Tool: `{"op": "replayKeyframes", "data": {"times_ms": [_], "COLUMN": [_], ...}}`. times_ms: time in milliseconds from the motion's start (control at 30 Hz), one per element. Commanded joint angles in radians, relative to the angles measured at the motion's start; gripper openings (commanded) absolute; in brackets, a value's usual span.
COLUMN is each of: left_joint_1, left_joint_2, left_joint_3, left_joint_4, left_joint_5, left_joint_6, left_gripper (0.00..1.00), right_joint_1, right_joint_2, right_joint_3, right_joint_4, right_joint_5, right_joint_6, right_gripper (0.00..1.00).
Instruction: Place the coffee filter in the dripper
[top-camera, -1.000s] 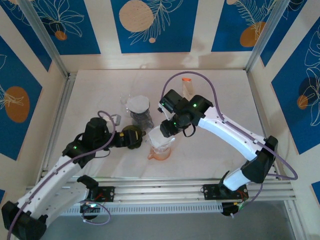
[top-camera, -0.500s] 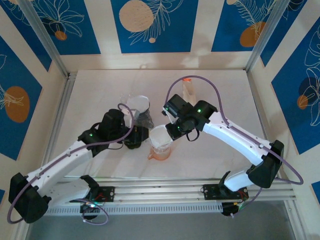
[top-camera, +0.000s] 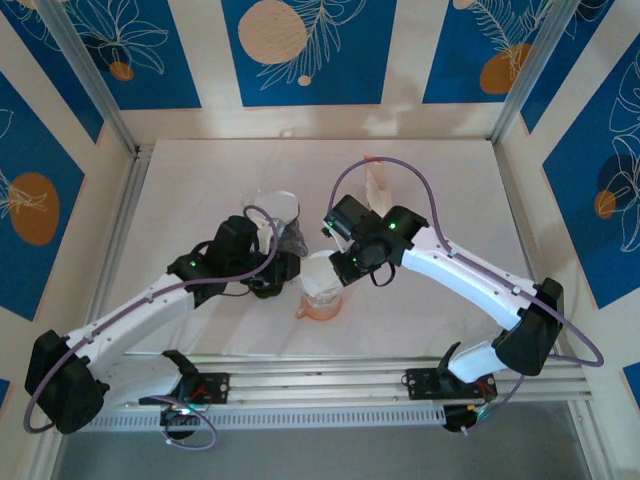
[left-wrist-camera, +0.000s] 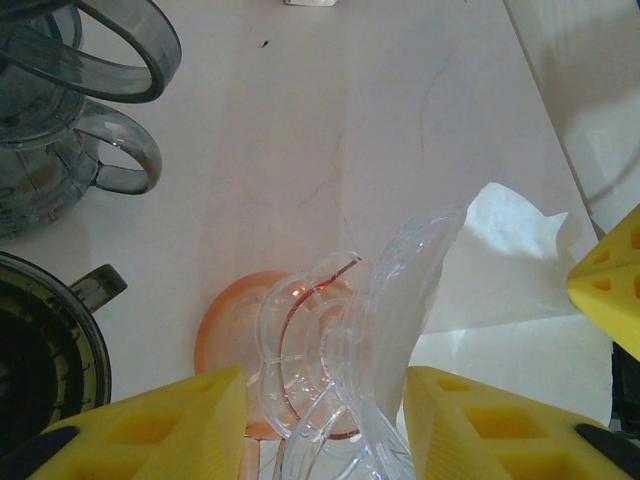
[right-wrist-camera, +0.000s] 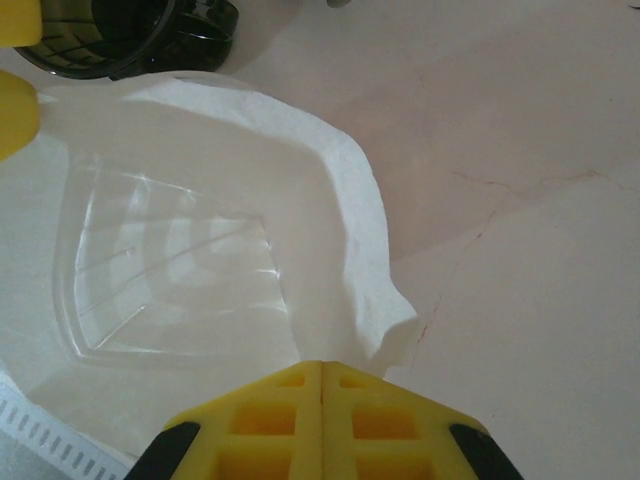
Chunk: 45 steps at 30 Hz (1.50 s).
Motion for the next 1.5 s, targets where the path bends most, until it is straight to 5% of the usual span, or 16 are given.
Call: {"op": "replayKeyframes", "data": {"times_ms": [0,200,400,567,1067,1367,1467], "left_joint_1": [-0.010,-0.010,-0.010,-0.010,-0.010,-0.010,-0.011], "left_joint_2": [-0.003,0.000,-0.007,-0.006,0.005,-0.001,0.000], "left_joint_3": [-0.008,-0.026,-0.026,-0.027,-0.012,-0.014,-0.012], "left_joint_4": [0.021,0.024,0.026,0.033,0.031,0.026,0.024], "left_joint_5": [-0.007,-0.005,-0.007,-0.004,0.004,-0.001,0.002], "left_joint_6": [0.013,0.004,0.002,-0.003,-0.004,-0.005,-0.003], "left_gripper": [0.45,0.44,0.46,0.49,0.50,0.50,0.50], "right_joint_1": [0.006,0.012,0.022,-0.022,0.012,-0.002,0.002], "right_joint_2": [0.008,0.006,-0.044,0.016,-0.031,0.011,0.014], "right_joint_3": [-0.014,-0.005,0.061,0.077,0.025,0.042,0.045], "right_joint_4": [0.007,0.006,0.010,0.029,0.029,0.018,0.021], "right_joint_5": [0.003,0.013,0.096,0.031,0.077,0.033,0.040], "right_joint_6": [0.011,0.011,0.017,0.009,0.035,0.017,0.016], "right_gripper": [0.07,0.08,0.46,0.55,0.56,0.35,0.19]}}
